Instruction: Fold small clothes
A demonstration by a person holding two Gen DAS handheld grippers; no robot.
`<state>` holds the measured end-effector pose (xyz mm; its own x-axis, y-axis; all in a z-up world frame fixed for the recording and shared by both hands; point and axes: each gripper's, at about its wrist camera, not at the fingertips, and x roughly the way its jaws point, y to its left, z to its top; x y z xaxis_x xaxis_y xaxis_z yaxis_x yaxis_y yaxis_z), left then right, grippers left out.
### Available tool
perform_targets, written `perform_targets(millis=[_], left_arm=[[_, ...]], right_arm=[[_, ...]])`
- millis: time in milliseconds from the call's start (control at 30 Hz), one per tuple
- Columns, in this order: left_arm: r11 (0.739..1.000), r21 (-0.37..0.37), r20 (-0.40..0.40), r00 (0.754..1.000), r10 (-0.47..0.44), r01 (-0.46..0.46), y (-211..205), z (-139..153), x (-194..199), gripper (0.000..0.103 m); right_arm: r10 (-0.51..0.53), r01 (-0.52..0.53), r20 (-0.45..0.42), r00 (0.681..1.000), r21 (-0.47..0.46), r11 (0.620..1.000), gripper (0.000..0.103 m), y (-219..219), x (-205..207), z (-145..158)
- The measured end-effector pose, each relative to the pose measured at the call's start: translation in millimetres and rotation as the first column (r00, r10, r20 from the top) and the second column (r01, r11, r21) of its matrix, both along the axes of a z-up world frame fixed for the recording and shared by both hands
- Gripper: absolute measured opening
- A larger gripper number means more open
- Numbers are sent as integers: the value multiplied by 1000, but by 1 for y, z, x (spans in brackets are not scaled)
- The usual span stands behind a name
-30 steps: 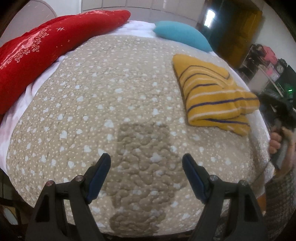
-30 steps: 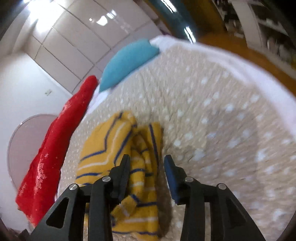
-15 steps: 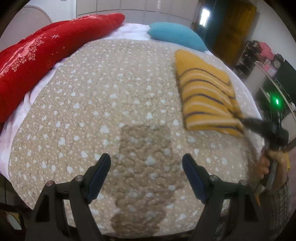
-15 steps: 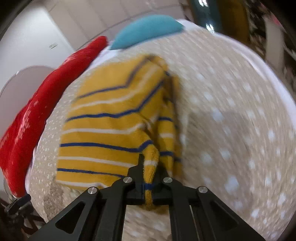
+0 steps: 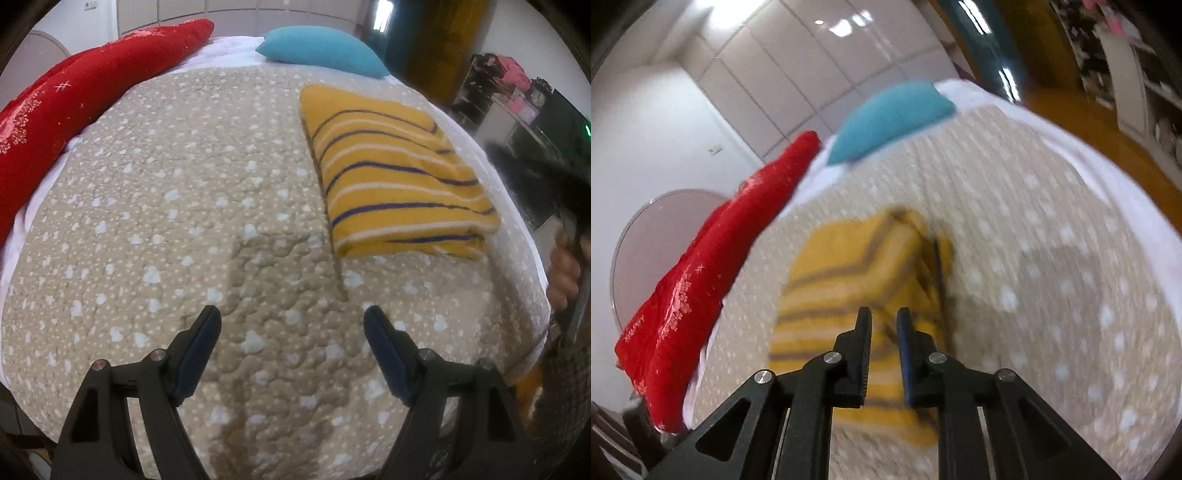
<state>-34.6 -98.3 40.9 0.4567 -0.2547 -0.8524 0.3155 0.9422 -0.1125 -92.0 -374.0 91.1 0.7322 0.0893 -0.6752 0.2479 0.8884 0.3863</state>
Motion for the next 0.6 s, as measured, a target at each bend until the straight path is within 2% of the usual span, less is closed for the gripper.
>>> perform_targets(millis=[100, 233, 267, 300, 333, 367, 400, 467, 600], left_arm=[[1000, 0, -2, 1000, -3, 3, -1, 0, -3, 79], [1000, 13, 10, 1000, 22, -22, 8, 3, -7, 79], [999, 17, 17, 999, 34, -34, 14, 4, -8, 79], [999, 19, 23, 999, 43, -44, 18, 5, -8, 80], [998, 21, 27, 998, 53, -53, 22, 5, -7, 81], [998, 21, 29, 998, 60, -61, 25, 5, -7, 82], [997, 17, 28, 997, 69, -70, 29, 3, -5, 82], [997, 9, 22, 997, 78, -79, 31, 0, -1, 82], [997, -19, 15, 997, 79, -78, 24, -2, -1, 82]], right_arm=[[55, -55, -28, 998, -18, 998, 14, 5, 46, -6], [-34, 17, -194, 980, -86, 996, 15, -18, 104, -47], [-62, 39, -226, 972, -102, 994, 21, -27, 108, -58], [-100, 70, -231, 968, -137, 988, 41, -32, 108, -60], [-162, 112, -239, 957, -206, 972, 50, -36, 104, -57], [-190, 134, -240, 952, -234, 963, 49, -38, 98, -53], [-201, 151, -228, 953, -218, 964, 45, -39, 87, -47], [-182, 154, -181, 967, -156, 976, 44, -36, 68, -33], [-51, 40, -59, 997, -183, 982, 44, 7, 41, 0]])
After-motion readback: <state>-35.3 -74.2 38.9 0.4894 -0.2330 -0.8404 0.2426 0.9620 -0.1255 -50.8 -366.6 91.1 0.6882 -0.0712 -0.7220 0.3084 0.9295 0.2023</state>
